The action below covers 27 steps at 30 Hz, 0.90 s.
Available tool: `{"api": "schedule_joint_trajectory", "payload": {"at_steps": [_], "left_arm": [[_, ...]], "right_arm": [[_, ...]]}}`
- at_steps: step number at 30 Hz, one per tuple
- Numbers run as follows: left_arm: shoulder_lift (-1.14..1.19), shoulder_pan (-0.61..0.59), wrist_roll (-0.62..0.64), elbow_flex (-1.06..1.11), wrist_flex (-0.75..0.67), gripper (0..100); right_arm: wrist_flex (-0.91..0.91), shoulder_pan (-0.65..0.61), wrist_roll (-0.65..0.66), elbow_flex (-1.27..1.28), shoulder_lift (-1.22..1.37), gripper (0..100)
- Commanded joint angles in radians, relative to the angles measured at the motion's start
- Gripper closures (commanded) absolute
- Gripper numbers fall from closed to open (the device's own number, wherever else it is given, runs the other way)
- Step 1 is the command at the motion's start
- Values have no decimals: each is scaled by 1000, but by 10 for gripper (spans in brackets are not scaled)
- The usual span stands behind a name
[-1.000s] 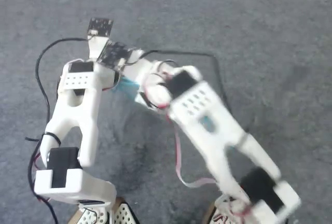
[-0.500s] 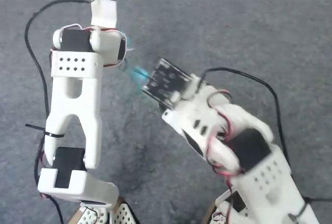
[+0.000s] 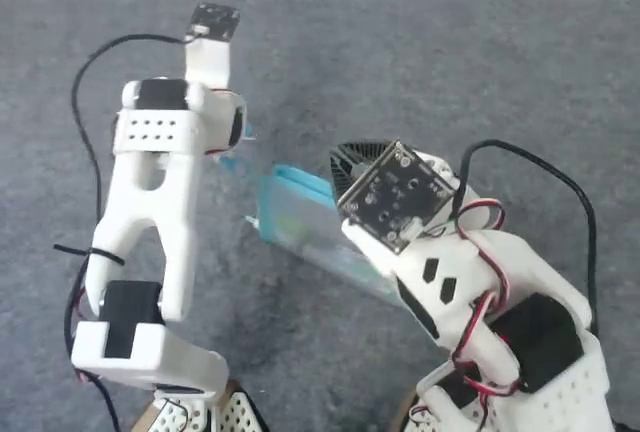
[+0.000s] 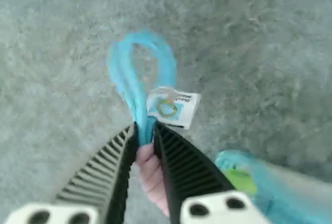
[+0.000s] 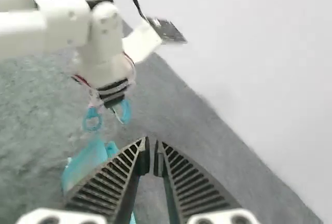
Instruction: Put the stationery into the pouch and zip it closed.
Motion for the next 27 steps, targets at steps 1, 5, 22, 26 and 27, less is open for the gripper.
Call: {"api": "schedule_joint_trajectory", "payload": {"at_steps": [1,5,22,26,27], "left_arm": [[-29,-2,5,-73,-17,987],[-38,5,5,-148,32,987],[-20,-3,-31,-105,34,987],[-20,-3,-31,-104,37,987],[-20,-3,-31,-101,35,987]], "right_arm": [[-24,33,-80,-9,16,993],[-21,21,-94,21,111,992],[196,-208,124,-224,690,800],[139,-166,118,-226,734,798],[124,-157,118,-226,745,798]]}}
